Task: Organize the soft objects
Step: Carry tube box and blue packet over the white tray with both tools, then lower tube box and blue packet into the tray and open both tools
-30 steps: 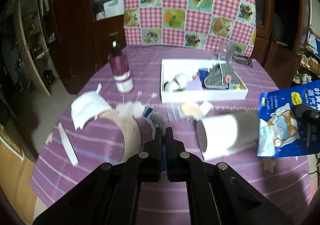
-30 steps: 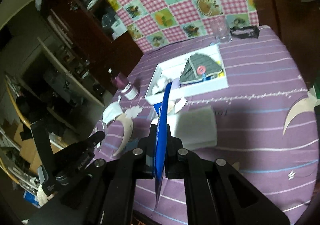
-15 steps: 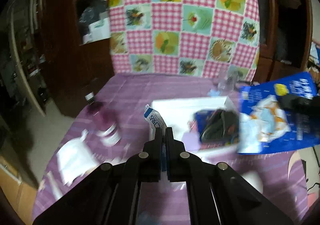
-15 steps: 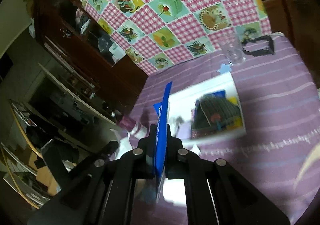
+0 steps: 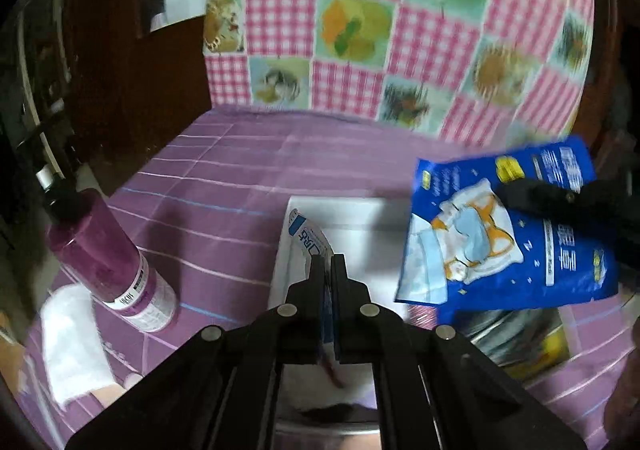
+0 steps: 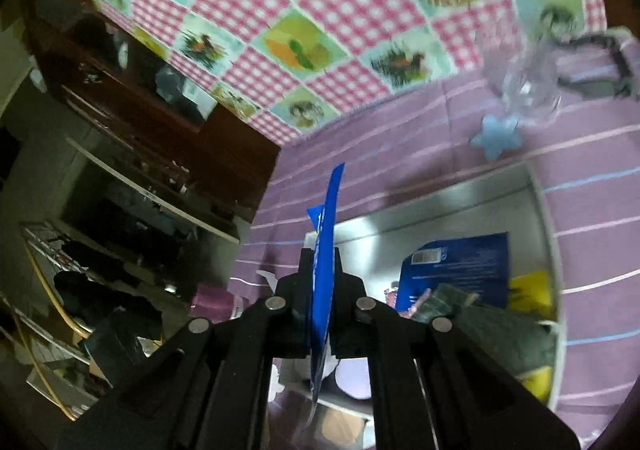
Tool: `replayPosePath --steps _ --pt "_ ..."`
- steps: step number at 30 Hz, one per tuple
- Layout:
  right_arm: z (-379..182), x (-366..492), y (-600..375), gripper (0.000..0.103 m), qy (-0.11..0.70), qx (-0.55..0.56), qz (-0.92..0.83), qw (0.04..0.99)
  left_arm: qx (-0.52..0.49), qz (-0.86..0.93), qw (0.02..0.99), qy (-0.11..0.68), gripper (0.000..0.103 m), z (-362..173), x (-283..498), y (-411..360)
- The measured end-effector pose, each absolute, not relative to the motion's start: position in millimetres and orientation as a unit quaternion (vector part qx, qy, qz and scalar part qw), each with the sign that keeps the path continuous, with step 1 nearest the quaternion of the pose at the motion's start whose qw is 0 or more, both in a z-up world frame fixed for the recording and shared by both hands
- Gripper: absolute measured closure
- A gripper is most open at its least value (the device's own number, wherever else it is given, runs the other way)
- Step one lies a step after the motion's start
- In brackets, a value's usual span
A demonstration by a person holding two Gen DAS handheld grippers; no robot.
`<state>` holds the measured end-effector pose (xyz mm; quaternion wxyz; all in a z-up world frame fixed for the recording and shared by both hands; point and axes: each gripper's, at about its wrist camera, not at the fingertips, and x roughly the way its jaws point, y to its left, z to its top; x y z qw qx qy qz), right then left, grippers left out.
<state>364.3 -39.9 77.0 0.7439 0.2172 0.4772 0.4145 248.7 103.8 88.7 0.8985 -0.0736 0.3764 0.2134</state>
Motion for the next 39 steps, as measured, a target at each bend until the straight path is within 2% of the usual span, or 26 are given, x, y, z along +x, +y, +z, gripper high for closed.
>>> replayPosePath --steps 5,8,9,10,11,12,13,14,15,19,25,39 --pt "66 349 -14 0.095 0.46 0.136 0.417 0.772 -0.051 0.222 0.896 0.382 0.101 79 252 98" --pt "72 340 -13 0.09 0.435 0.109 0.396 0.801 -0.065 0.216 0.89 0.396 0.101 71 255 103" --pt "72 340 -13 0.081 0.435 0.101 0.39 0.805 -0.071 0.21 0.891 0.396 0.098 70 255 105" --pt "73 341 -14 0.065 0.437 0.092 0.381 0.81 -0.074 0.203 0.892 0.397 0.094 70 255 105" --pt "75 341 -16 0.055 0.435 0.085 0.372 0.815 -0.075 0.198 0.893 0.396 0.079 71 254 104" --pt "77 342 -18 0.04 0.431 0.085 0.367 0.82 -0.075 0.196 0.896 0.392 0.056 73 253 103" --pt "81 341 -23 0.037 0.418 0.087 0.363 0.829 -0.074 0.193 0.901 0.382 0.045 76 251 101" --pt "86 340 -27 0.037 0.408 0.088 0.354 0.837 -0.069 0.19 0.909 0.364 0.025 81 247 98" --pt "89 341 -29 0.036 0.404 0.087 0.347 0.842 -0.062 0.19 0.916 0.348 0.019 85 244 96" --pt "101 343 -40 0.034 0.402 0.098 0.337 0.846 -0.036 0.195 0.919 0.34 0.019 94 243 88" --pt "104 349 -50 0.034 0.435 0.154 0.378 0.803 -0.054 0.182 0.916 0.354 0.019 92 245 90" --pt "93 355 -55 0.034 0.499 0.181 0.366 0.764 -0.091 0.173 0.913 0.357 0.019 94 239 100"
